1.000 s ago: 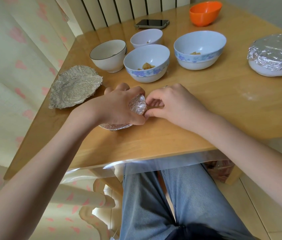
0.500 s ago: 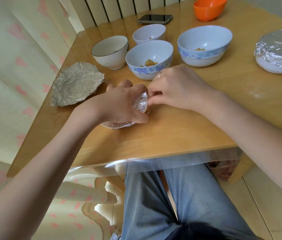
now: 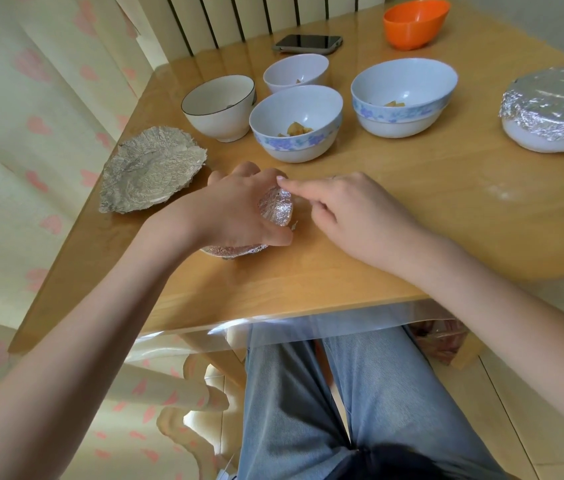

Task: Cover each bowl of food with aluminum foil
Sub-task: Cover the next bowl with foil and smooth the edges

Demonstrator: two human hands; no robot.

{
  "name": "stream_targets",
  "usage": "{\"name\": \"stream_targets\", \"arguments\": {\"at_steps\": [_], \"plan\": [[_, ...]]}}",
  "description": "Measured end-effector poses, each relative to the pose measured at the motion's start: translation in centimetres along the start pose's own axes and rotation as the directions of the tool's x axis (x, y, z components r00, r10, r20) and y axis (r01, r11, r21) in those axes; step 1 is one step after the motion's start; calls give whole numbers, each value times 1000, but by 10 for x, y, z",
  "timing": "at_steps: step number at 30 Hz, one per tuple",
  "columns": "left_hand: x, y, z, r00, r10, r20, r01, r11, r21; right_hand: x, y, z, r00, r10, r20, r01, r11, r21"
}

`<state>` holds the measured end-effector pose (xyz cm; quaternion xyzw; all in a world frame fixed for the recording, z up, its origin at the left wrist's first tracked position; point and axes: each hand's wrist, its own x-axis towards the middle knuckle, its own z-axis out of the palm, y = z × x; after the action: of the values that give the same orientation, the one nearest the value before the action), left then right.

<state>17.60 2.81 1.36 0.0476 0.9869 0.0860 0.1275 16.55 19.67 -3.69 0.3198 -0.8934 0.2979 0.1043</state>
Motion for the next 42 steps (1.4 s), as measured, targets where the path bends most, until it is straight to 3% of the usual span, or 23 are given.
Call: {"name": "stream_targets", "arguments": {"at_steps": [4,9,18,25,30,34,42], "plan": [[-2,2,1,999,-41,-17,41,999,8,-5,-10,9,992,122,-39,-111,969,219],[-3,6,2,995,-95,-10,95,995,-21,5,-21,10,953,301,10,-275,857,437],[-6,8,-1,990,-139,32,140,990,-7,16,-31,12,968,249,11,-246,946,211],[-16,-17,-20,981,-52,186,65,996,-63,31,-20,16,891,443,101,-434,765,476],[-15,-14,-18,982,-72,177,77,997,-23,47,-18,15,925,380,24,-363,861,355],[-14,-15,-18,980,-98,175,98,995,8,54,-18,23,910,415,-11,-393,870,297],[-15,-12,-19,967,-184,178,173,982,75,52,-11,21,858,487,160,-491,688,534]]}}
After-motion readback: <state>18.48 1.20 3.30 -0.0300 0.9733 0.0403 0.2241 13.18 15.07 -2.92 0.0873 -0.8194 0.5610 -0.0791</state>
